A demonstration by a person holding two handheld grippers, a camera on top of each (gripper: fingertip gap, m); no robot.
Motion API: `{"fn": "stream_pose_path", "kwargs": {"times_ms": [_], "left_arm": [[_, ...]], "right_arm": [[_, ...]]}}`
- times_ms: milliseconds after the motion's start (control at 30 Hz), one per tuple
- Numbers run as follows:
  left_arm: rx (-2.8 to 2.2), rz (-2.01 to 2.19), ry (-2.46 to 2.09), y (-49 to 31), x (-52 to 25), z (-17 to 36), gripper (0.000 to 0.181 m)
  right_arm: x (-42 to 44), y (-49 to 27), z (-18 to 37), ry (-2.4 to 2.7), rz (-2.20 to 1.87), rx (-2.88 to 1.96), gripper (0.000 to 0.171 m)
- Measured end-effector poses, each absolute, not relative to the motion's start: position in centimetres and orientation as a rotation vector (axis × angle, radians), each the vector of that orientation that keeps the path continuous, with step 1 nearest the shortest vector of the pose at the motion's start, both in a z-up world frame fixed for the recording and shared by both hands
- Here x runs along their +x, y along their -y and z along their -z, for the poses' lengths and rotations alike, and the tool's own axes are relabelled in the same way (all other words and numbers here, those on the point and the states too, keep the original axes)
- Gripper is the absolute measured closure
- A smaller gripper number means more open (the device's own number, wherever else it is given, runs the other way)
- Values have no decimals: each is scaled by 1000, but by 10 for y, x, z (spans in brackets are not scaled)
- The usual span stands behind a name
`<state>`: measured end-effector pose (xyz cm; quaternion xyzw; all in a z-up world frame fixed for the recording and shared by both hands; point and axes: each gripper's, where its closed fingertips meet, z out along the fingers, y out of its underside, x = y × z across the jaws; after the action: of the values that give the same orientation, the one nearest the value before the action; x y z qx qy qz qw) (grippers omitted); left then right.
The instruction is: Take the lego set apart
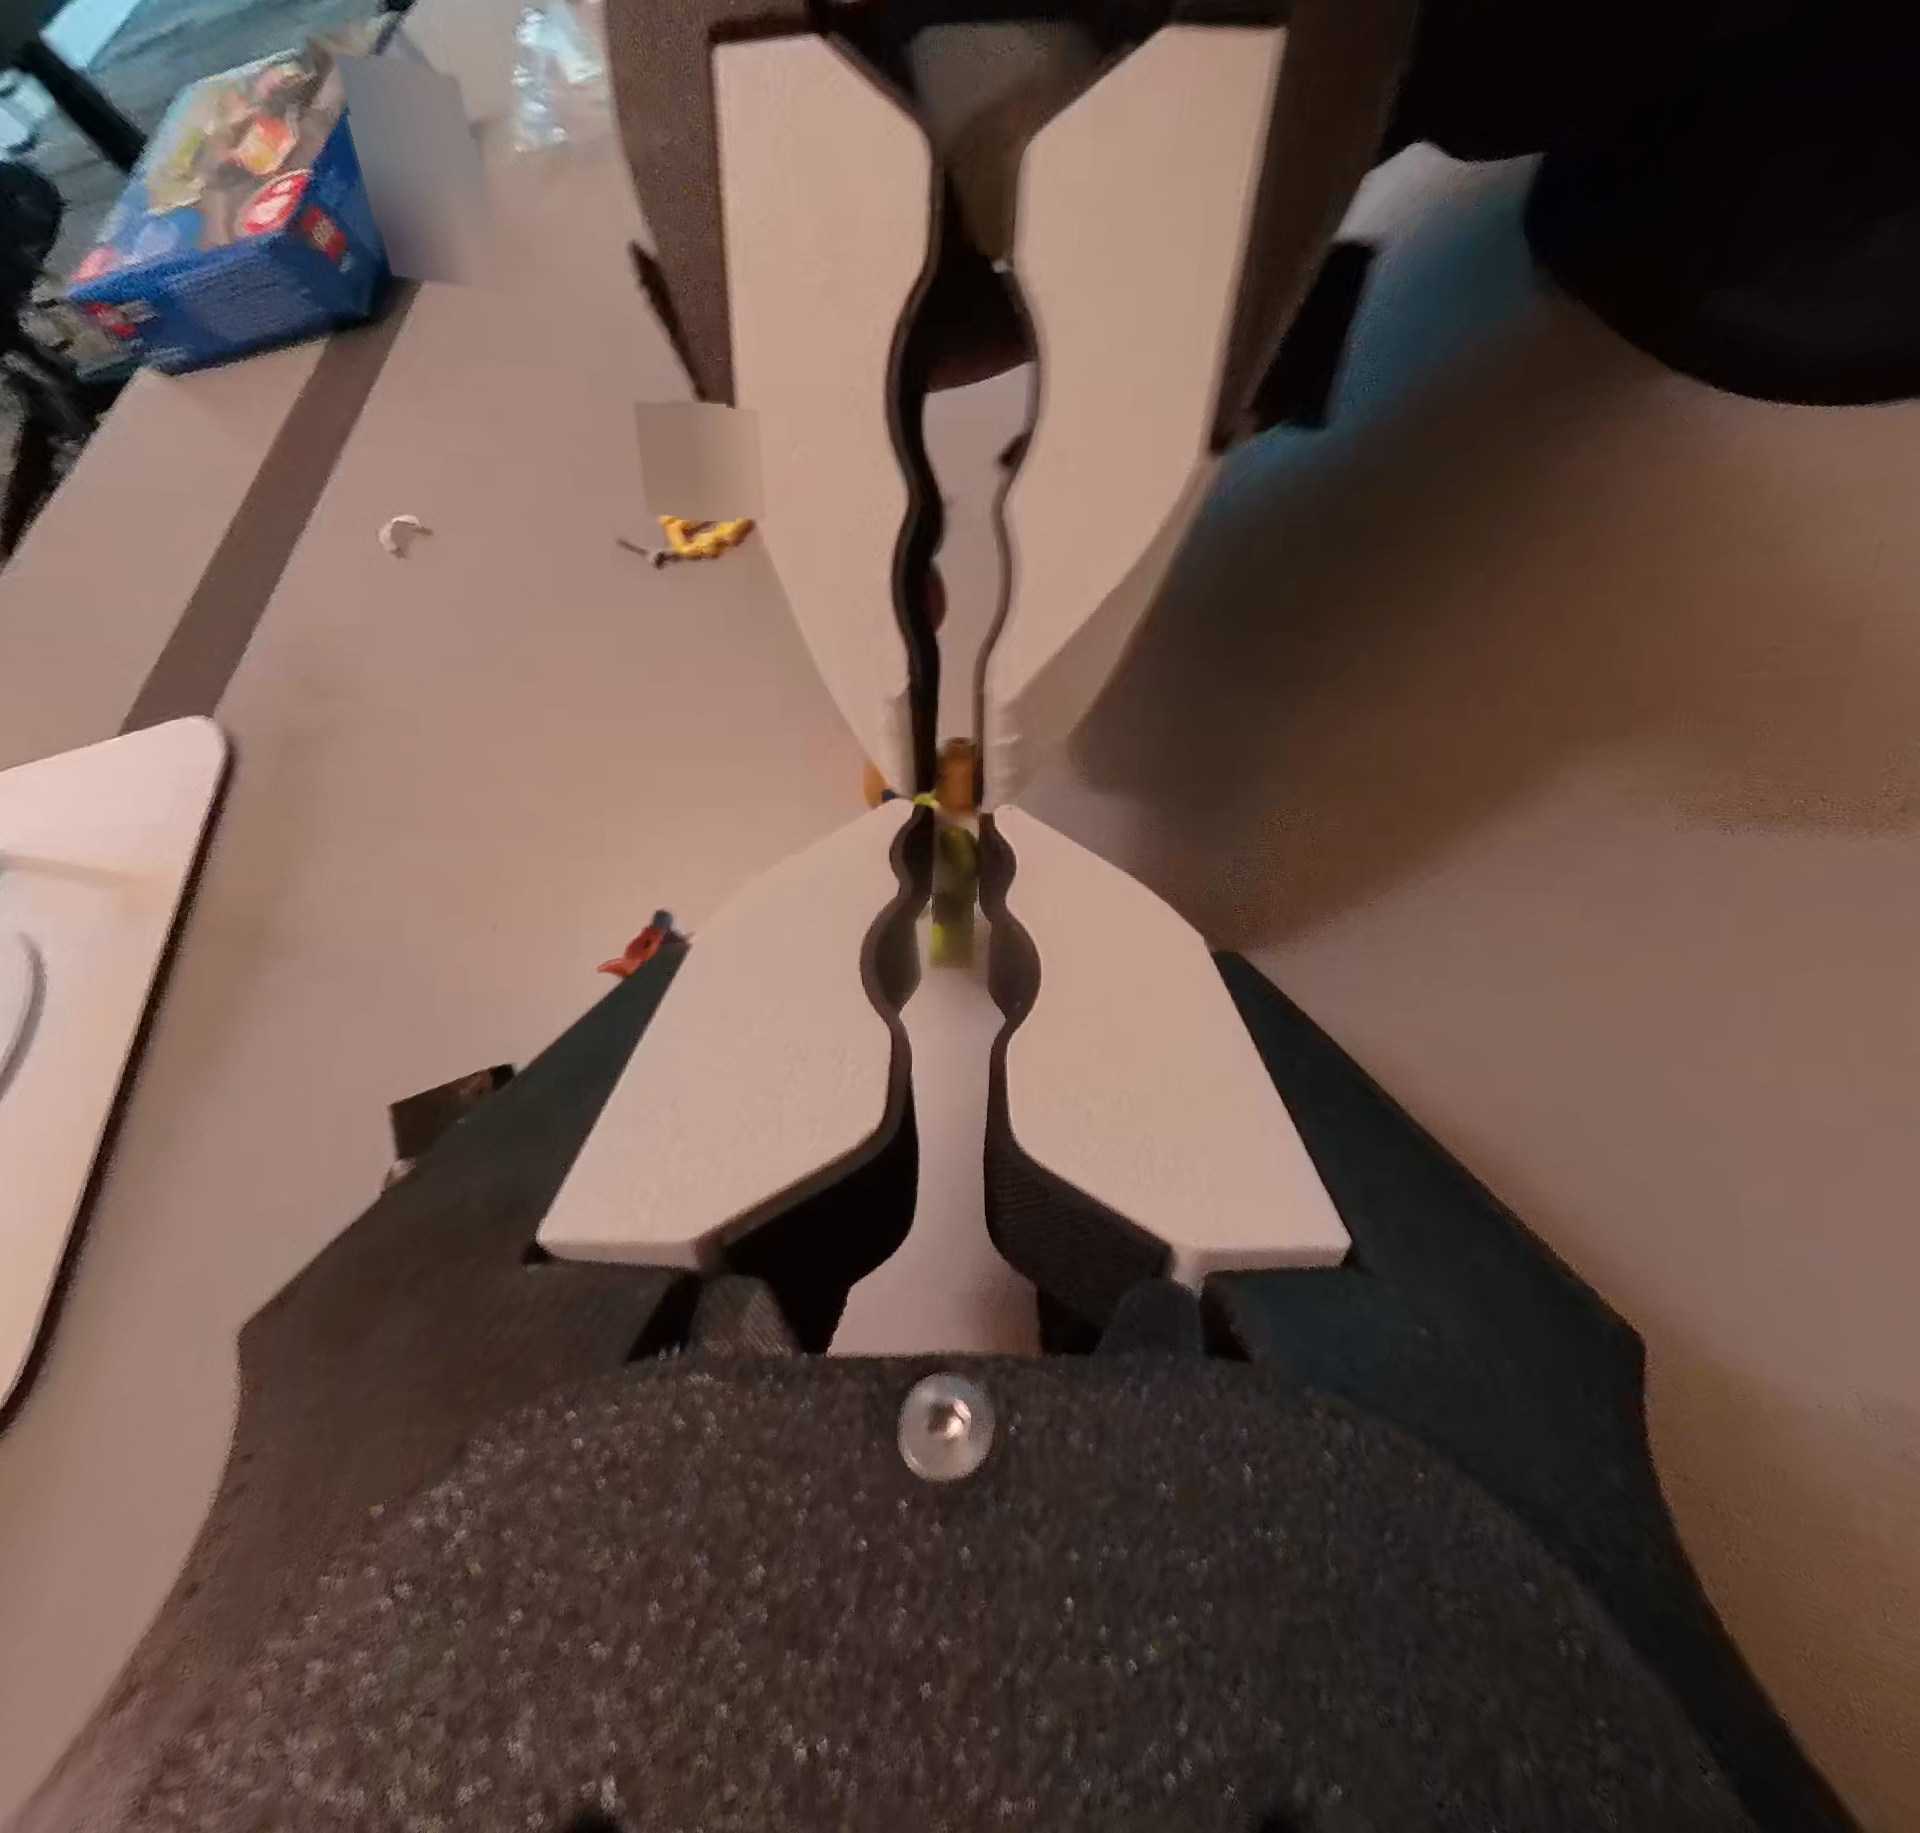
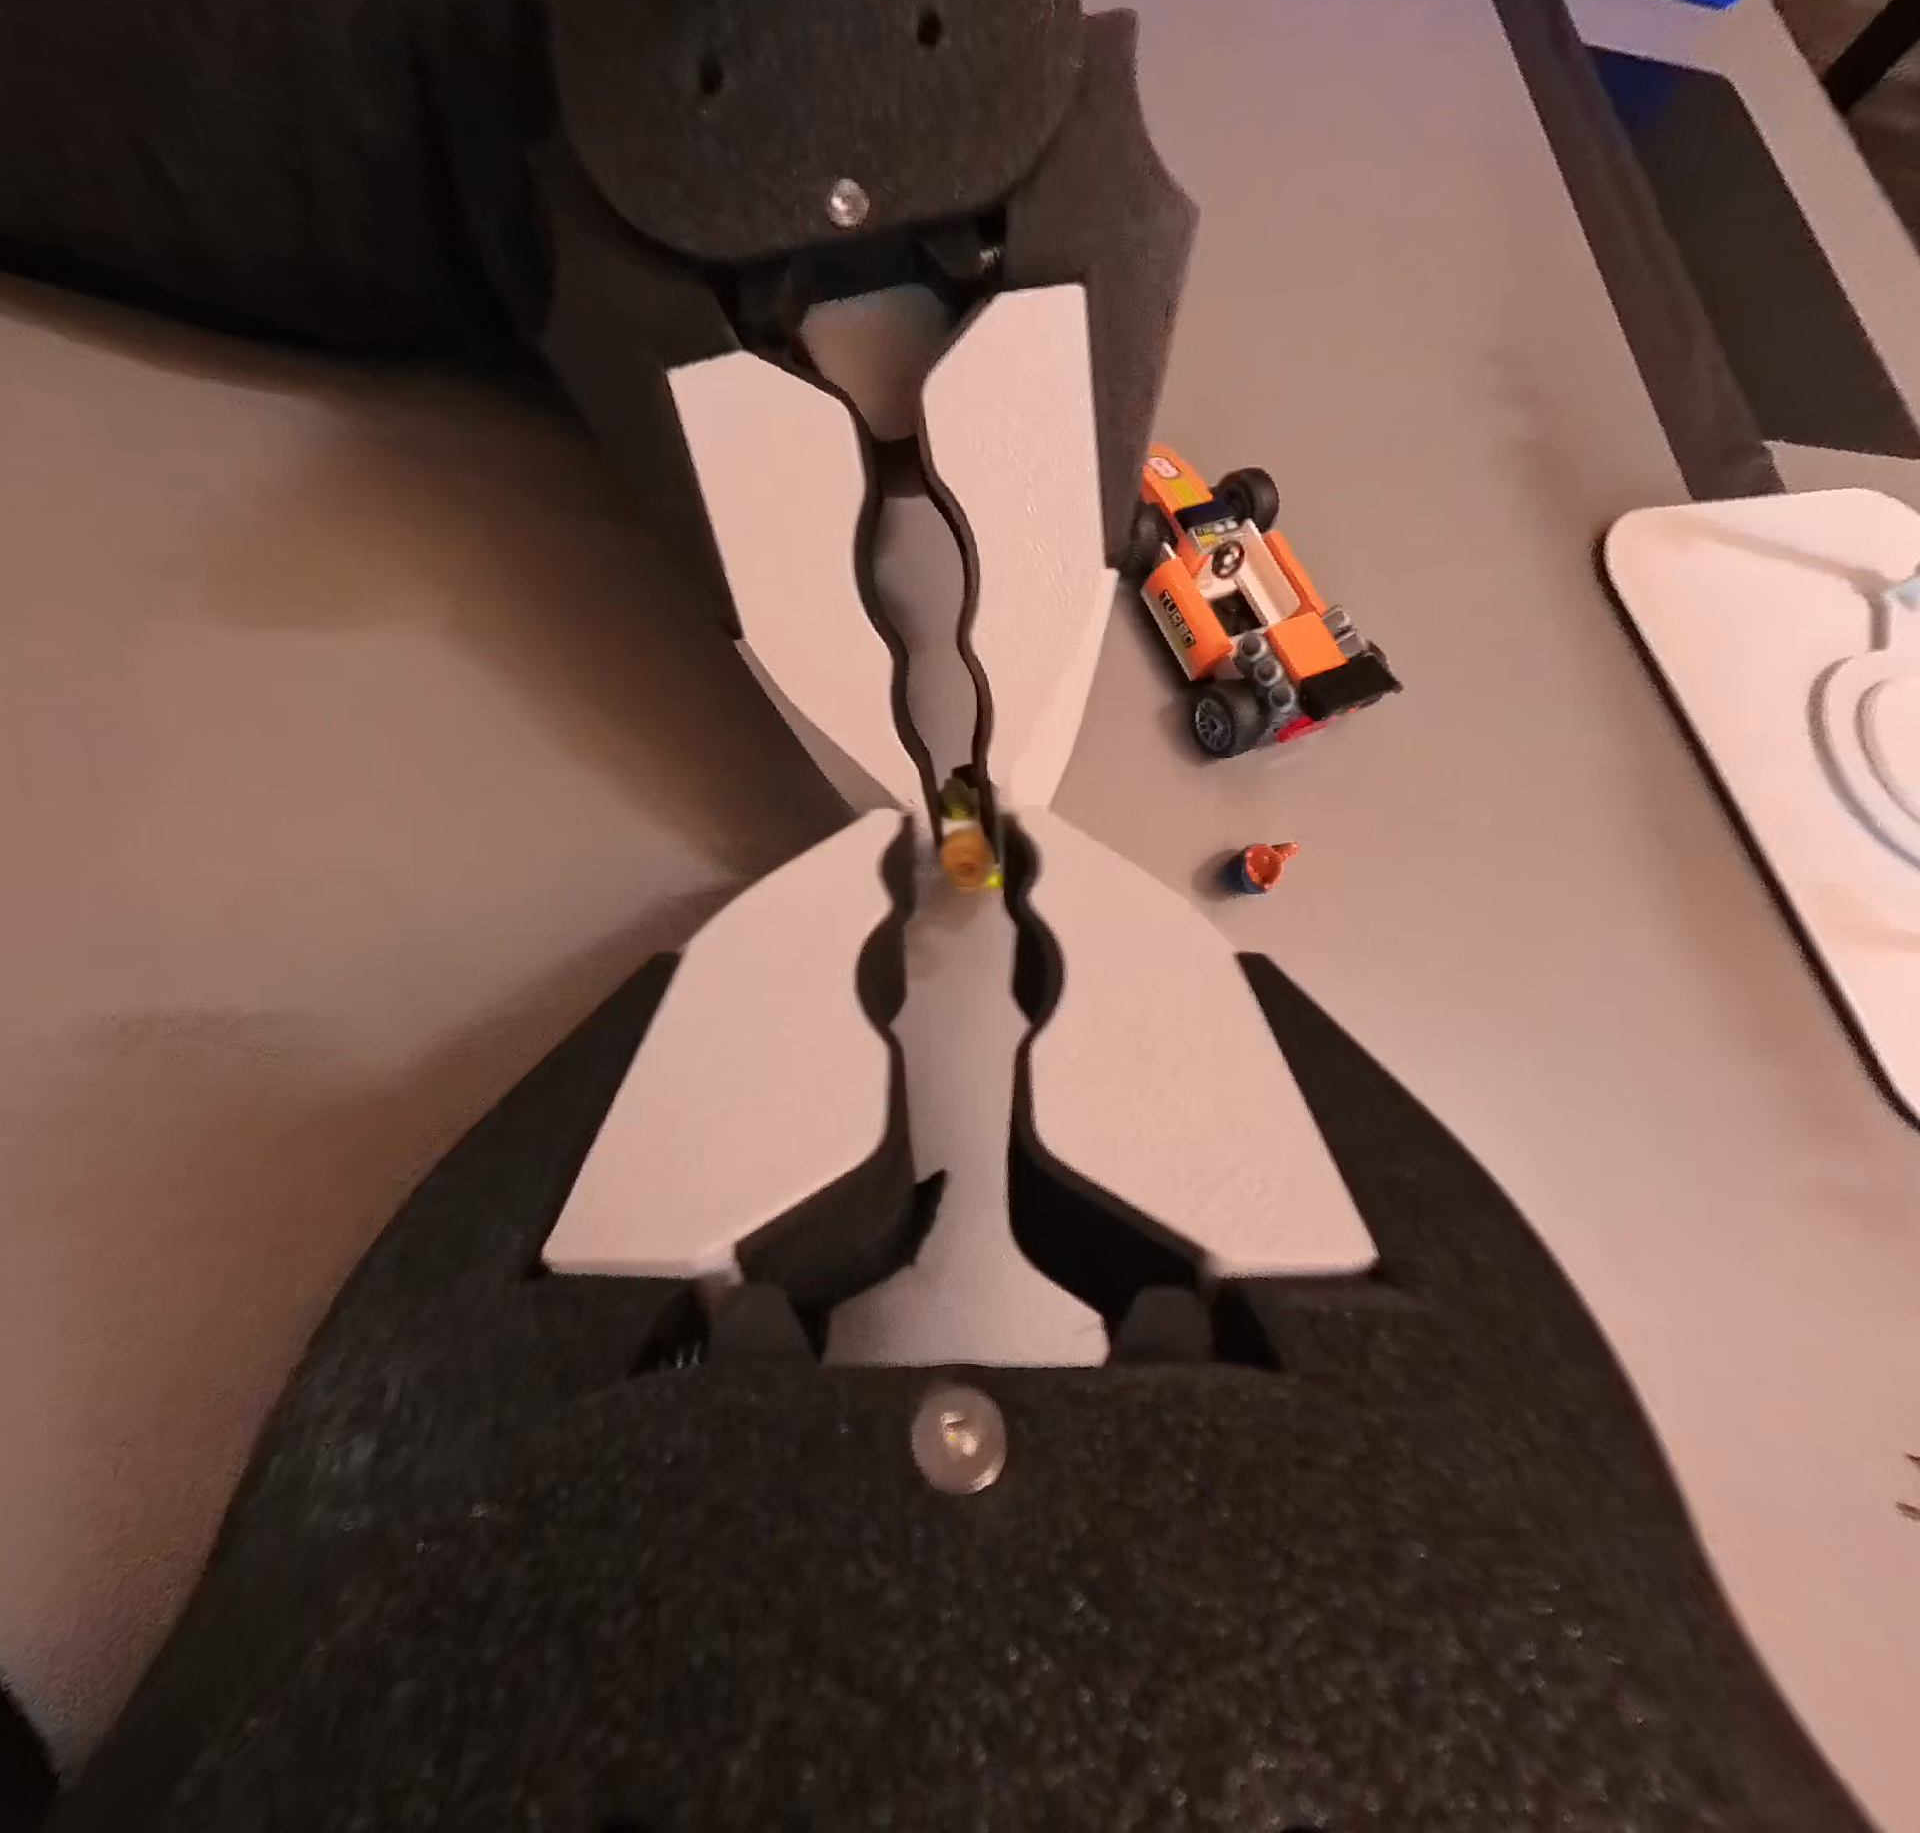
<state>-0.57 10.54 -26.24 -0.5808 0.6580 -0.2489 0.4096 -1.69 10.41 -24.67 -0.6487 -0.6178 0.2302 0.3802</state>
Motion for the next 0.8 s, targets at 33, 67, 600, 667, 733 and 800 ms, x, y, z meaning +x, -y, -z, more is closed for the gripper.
{"fn": "stream_pose_path", "kwargs": {"times_ms": [33,67,600,667,733,800], "left_arm": [[-1466,648,-1656,-104,-5,263,173],[-1470,682,-1647,-102,-4,261,173],[-1458,763,-1615,-100,-7,251,173],[-1455,777,-1627,-98,-7,251,173],[-1449,782,-1638,-95,-6,252,173],[-1449,778,-1637,-96,-6,251,173]], "right_arm": [[-18,-103,248,1589,-573,-1648,165],[-18,-102,247,1597,-579,-1639,171],[-15,-100,246,1612,-555,-1622,154],[-15,-98,246,1623,-562,-1622,156],[-13,-97,246,1633,-562,-1636,161],[-13,-97,246,1632,-575,-1651,161]]}}
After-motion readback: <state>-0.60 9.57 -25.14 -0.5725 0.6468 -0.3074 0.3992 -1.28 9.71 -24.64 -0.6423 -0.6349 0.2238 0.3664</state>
